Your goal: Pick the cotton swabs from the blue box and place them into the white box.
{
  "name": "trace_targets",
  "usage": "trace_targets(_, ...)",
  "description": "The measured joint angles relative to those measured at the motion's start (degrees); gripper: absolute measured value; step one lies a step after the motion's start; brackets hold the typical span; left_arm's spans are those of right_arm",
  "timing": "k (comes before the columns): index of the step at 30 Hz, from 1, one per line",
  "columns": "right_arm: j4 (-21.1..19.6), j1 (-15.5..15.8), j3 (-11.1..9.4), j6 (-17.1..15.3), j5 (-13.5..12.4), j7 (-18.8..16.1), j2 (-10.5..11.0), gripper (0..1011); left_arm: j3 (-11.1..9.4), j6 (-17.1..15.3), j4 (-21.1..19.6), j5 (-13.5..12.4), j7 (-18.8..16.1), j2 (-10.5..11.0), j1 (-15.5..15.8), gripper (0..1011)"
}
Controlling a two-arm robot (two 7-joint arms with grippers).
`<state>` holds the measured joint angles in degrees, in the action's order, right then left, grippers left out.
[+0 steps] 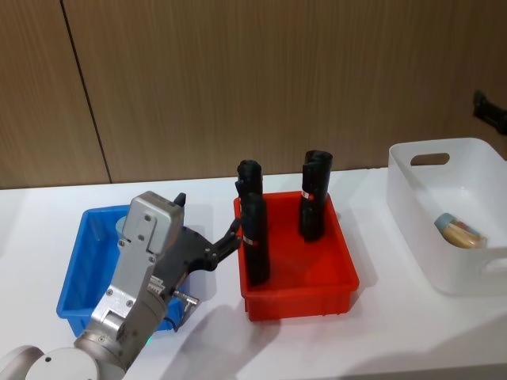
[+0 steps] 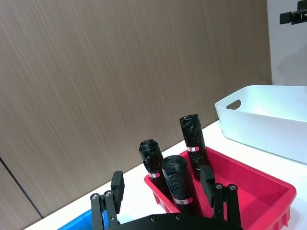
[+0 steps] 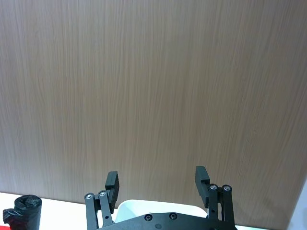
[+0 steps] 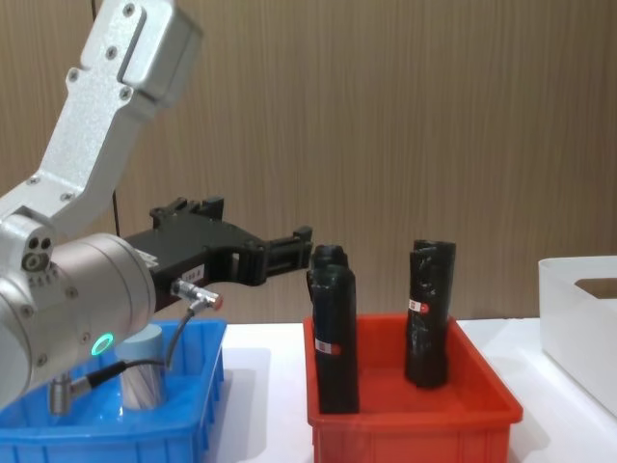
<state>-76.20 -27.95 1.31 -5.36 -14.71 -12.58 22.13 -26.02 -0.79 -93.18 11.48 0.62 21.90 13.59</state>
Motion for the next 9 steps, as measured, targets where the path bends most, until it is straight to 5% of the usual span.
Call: trace_targets(9,0.0,0.0,0.0,0.0,0.0,0.0,0.0,1002,0.0,0.0,0.0,0.0,0.0,0.0,0.0,1004)
